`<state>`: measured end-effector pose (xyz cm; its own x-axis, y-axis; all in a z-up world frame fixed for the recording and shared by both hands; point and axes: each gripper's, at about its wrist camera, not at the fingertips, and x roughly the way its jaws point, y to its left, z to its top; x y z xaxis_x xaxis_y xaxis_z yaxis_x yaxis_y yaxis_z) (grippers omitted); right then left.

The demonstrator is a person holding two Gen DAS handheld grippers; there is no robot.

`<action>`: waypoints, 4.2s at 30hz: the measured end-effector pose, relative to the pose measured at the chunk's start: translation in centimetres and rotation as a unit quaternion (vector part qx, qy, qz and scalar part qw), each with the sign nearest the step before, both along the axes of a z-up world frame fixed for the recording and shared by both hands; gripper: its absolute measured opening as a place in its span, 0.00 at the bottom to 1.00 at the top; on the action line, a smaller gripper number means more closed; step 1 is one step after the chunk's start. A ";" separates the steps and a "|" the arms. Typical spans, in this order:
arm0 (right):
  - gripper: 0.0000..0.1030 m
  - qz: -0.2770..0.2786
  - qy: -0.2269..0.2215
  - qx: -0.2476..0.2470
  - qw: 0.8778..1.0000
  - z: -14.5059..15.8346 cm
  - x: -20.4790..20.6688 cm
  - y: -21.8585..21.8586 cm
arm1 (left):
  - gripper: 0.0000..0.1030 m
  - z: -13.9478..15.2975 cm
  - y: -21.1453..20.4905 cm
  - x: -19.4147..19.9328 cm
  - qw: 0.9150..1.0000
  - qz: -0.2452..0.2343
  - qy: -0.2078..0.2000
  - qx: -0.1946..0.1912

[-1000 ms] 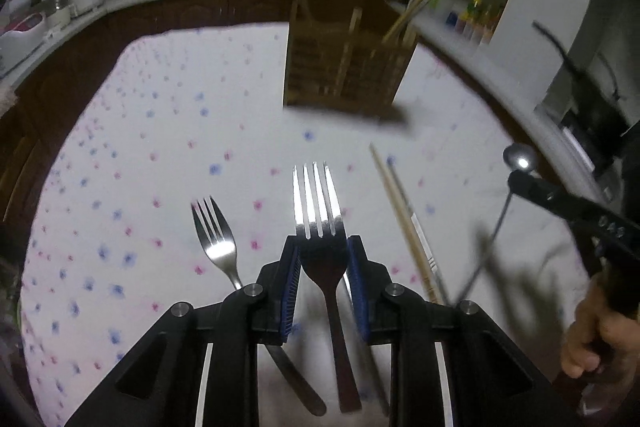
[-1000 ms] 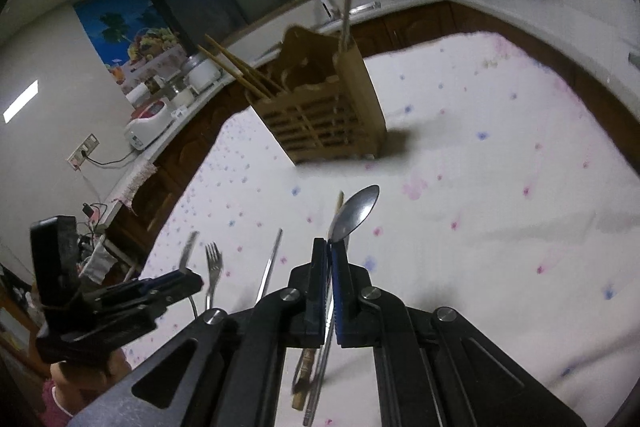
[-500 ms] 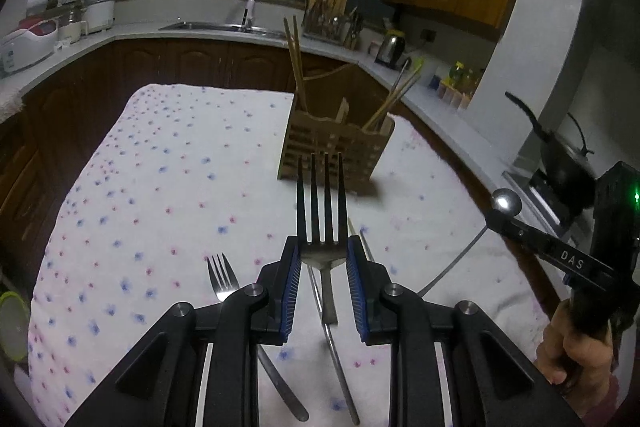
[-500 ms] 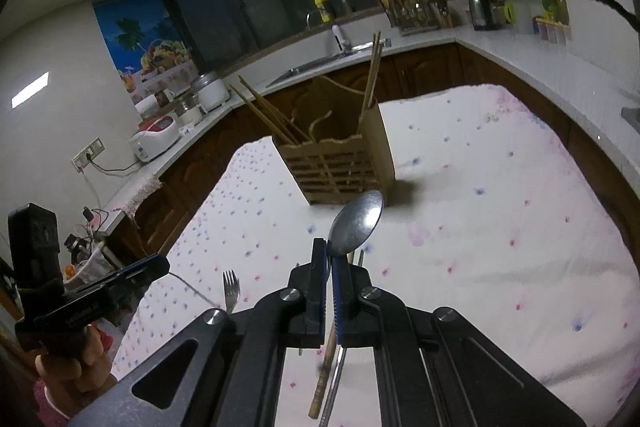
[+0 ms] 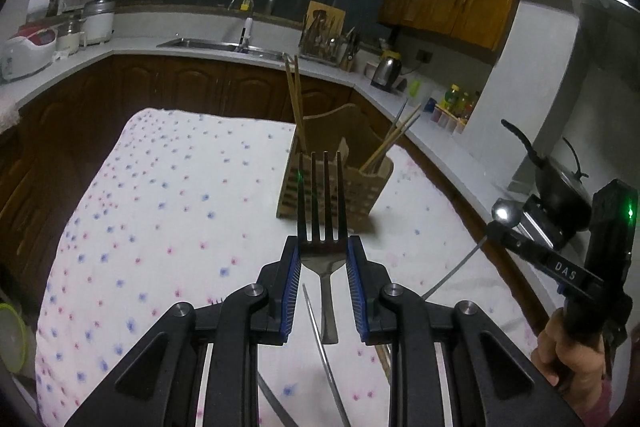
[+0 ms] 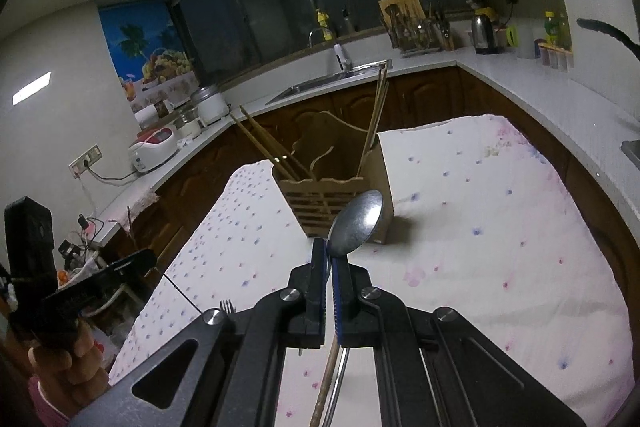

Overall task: Organize utensils
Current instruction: 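Lift the fork and spoon and carry them over the wooden holder, then lower the fork and spoon into the holder and open both tools, then withdraw both open tools back over the remaining utensils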

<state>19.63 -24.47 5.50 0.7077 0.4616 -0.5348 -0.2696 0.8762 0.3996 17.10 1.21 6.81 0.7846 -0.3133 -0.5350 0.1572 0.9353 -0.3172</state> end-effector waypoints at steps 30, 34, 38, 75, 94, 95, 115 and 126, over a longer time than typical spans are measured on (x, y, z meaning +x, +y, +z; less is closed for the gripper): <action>0.03 -0.042 -0.115 -0.031 0.992 4.6 10.5 0.6 | 0.21 3.2 -0.8 12.9 0.995 0.016 -0.096 0.009; 0.03 -0.046 -0.128 -0.045 0.990 5.2 12.7 1.3 | 0.21 3.2 -1.7 15.7 0.992 0.023 -0.122 0.016; 0.02 -0.049 -0.134 -0.066 0.988 4.6 14.3 2.1 | 0.21 1.5 -2.8 18.1 0.991 0.035 -0.131 0.022; 0.03 0.005 -0.019 -0.060 0.998 -4.5 17.4 4.1 | 0.21 -7.0 -5.5 24.3 0.999 0.011 -0.029 0.032; 0.07 0.007 -0.009 -0.037 0.999 -4.7 17.7 3.3 | 0.22 -7.5 -6.0 24.3 0.999 0.003 -0.010 0.041; 0.08 0.005 -0.007 -0.036 0.999 -4.7 17.6 3.1 | 0.22 -7.4 -6.1 24.2 0.999 0.004 -0.009 0.040; 0.45 -0.021 -0.010 0.003 1.000 -3.2 14.3 0.7 | 0.64 -5.0 -4.0 16.9 0.999 0.034 -0.025 0.033; 0.78 -0.011 -0.021 0.023 0.999 -2.7 9.8 0.7 | 0.91 -4.4 -2.1 9.7 0.996 0.078 -0.025 0.046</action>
